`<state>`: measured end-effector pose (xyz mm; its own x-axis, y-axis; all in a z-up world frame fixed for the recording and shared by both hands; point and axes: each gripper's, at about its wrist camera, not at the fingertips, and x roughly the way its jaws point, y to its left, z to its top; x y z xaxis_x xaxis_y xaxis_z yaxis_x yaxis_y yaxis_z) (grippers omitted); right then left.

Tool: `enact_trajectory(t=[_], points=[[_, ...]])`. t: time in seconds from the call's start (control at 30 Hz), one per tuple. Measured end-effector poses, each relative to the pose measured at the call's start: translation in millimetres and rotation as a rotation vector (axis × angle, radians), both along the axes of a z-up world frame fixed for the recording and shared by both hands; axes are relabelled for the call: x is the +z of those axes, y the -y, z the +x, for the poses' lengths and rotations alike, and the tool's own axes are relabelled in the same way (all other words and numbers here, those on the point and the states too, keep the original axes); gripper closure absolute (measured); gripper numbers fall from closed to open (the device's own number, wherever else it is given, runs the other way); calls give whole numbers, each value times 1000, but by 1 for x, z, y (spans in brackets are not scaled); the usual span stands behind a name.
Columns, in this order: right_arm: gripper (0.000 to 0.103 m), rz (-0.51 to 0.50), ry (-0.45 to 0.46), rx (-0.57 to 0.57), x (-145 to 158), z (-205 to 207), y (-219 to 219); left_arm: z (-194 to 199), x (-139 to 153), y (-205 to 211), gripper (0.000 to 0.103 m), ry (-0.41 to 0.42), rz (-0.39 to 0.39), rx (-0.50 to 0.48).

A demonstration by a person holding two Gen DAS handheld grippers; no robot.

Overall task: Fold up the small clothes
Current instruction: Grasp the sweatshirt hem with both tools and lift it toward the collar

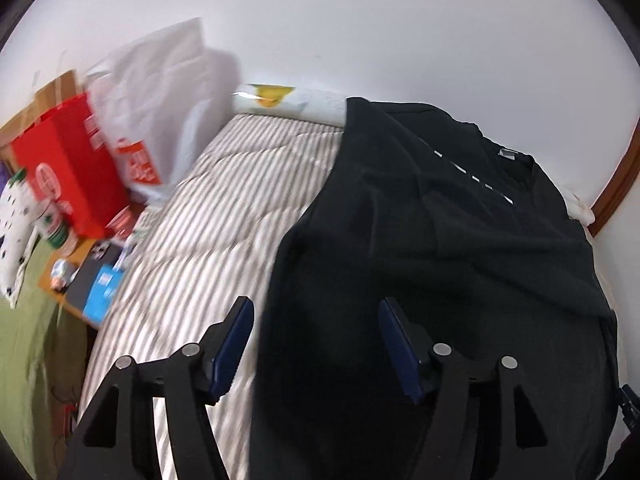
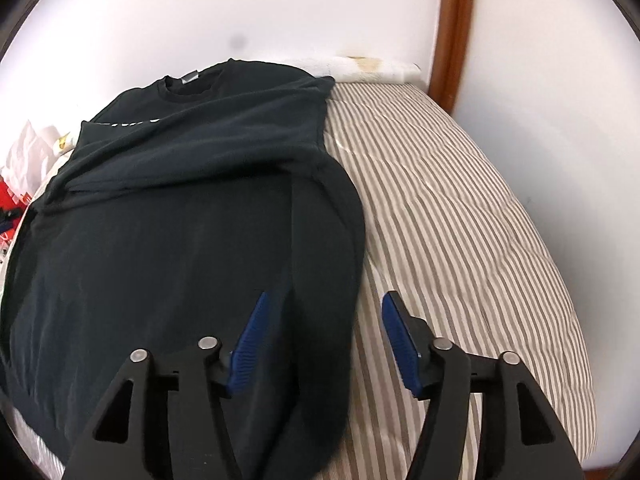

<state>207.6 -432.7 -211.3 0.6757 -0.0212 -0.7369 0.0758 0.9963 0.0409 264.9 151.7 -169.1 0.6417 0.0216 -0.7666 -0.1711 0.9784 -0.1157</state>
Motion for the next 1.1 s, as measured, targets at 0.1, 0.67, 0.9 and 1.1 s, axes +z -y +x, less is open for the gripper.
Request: enact_trajectory(t=[0.1,0.67,0.9,1.1], points=[[38,23,9,13,-2,-24,0,-34,-4,-7,39,-19,-15,6],[38,111,23,83,-44,-128,-20,-166,-45,14,39,-43,-35,-92],[88,29,82,149,-42,-130,-36,-168,-43,27,88,-31,33,-55],[93,25,100,171,-37,-145,-21,-189,-41,22,92,-15,-31,-70]])
